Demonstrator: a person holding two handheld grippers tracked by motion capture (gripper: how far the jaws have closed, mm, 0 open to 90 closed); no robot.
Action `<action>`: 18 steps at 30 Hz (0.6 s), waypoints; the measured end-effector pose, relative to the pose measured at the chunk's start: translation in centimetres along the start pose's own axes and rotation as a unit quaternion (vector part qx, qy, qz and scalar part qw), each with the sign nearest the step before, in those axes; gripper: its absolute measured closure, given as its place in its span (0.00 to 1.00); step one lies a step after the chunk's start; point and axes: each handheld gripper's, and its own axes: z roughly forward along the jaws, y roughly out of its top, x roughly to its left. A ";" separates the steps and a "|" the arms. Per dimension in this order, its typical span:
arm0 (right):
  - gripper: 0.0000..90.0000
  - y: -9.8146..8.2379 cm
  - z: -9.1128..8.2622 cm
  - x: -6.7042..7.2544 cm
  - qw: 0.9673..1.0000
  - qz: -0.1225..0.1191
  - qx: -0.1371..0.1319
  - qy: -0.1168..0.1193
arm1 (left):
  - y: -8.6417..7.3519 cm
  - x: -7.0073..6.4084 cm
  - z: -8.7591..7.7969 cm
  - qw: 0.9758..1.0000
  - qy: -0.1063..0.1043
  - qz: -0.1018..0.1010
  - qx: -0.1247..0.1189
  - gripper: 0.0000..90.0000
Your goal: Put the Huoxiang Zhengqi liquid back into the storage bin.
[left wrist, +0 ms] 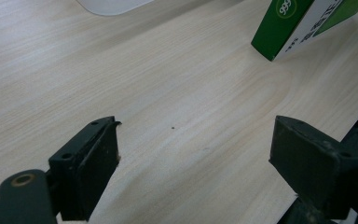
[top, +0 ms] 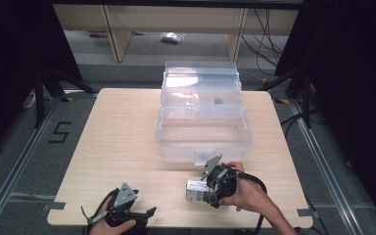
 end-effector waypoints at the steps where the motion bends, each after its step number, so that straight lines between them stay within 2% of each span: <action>1: 0.29 0.0 0.1 0.0 1.000 -0.003 0.006 0.003 | 0.0 0.0 0.0 1.000 0.000 -0.002 0.000 0.16; 2: 0.29 0.0 0.2 0.0 1.000 0.003 0.008 0.002 | 0.0 0.0 0.1 1.000 0.006 0.000 -0.005 0.16; 3: 0.31 0.1 0.3 -0.2 1.000 -0.008 0.014 0.008 | 0.0 -0.1 0.1 1.000 0.003 -0.004 -0.008 0.16; 4: 0.32 0.1 0.3 -0.2 1.000 -0.006 0.013 0.005 | -0.1 -0.1 0.2 1.000 0.002 -0.006 -0.011 0.16; 6: 0.33 0.2 0.5 -0.2 1.000 0.004 0.018 0.004 | 0.0 -0.1 0.1 1.000 0.003 -0.003 -0.006 0.16; 7: 0.34 0.3 0.6 -0.2 1.000 0.004 0.025 0.013 | 0.0 -0.1 0.1 1.000 0.003 -0.003 -0.005 0.16; 8: 0.35 0.3 0.7 -0.3 1.000 -0.005 0.019 0.008 | 0.0 -0.1 0.1 1.000 0.003 -0.003 -0.006 0.16; 9: 0.36 0.3 0.8 -0.4 1.000 -0.007 0.025 0.012 | 0.0 -0.1 0.1 1.000 0.004 -0.004 -0.007 0.16; 10: 0.37 0.3 0.8 -0.2 1.000 0.002 0.028 0.009 | 0.0 -0.1 0.1 1.000 0.005 -0.002 -0.006 0.16; 13: 0.40 0.3 1.1 -0.4 0.999 -0.012 0.028 0.018 | 0.0 0.0 0.1 1.000 0.005 -0.003 -0.006 0.16; 15: 0.42 0.3 1.2 -0.2 0.999 -0.004 0.032 0.016 | 0.0 -0.1 0.1 1.000 0.002 -0.007 -0.010 0.16; 16: 0.43 0.3 1.3 -0.3 0.999 -0.015 0.030 0.022 | 0.0 -0.1 0.1 1.000 0.003 -0.006 -0.009 0.16; 18: 0.45 0.3 1.3 -0.2 0.999 -0.010 0.034 0.023 | 0.0 0.0 0.1 1.000 0.000 0.000 -0.002 0.16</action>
